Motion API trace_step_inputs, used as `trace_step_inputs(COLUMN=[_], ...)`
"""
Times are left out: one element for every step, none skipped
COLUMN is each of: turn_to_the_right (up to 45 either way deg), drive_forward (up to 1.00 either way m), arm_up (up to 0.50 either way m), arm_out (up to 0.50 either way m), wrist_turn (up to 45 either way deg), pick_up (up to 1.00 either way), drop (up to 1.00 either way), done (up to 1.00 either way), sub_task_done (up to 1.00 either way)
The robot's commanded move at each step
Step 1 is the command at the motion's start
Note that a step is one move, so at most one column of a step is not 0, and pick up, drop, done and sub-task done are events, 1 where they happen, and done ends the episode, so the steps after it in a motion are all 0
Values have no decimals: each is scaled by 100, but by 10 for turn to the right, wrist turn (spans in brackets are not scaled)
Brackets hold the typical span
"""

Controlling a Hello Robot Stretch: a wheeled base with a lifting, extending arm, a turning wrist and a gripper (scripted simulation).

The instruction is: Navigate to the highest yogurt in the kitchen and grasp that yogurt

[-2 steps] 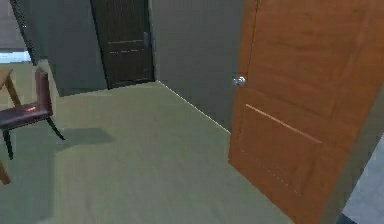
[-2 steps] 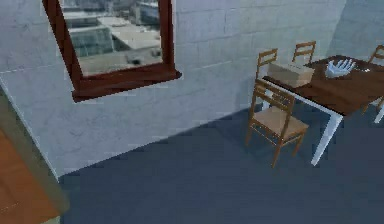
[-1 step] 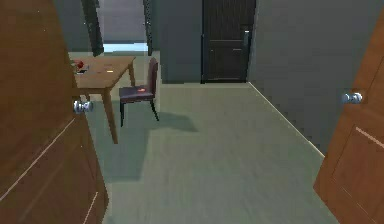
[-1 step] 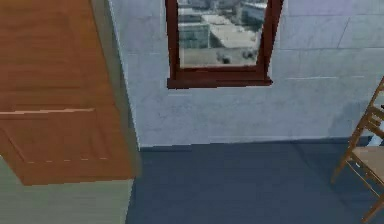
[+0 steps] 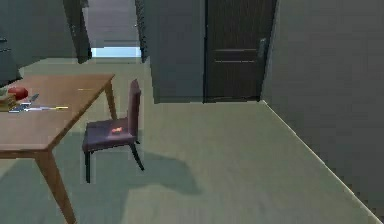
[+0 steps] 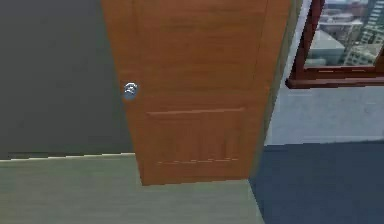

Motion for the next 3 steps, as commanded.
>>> trace_step_inputs(turn_to_the_right=[-450,-360,0], drive_forward=[0,0,5], arm_up=[0,0,0], arm_out=[0,0,0], wrist_turn=[0,0,0], pick_up=[0,0,0], drop=[0,0,0], done=[0,0,0], sub_task_done=[0,0,0])
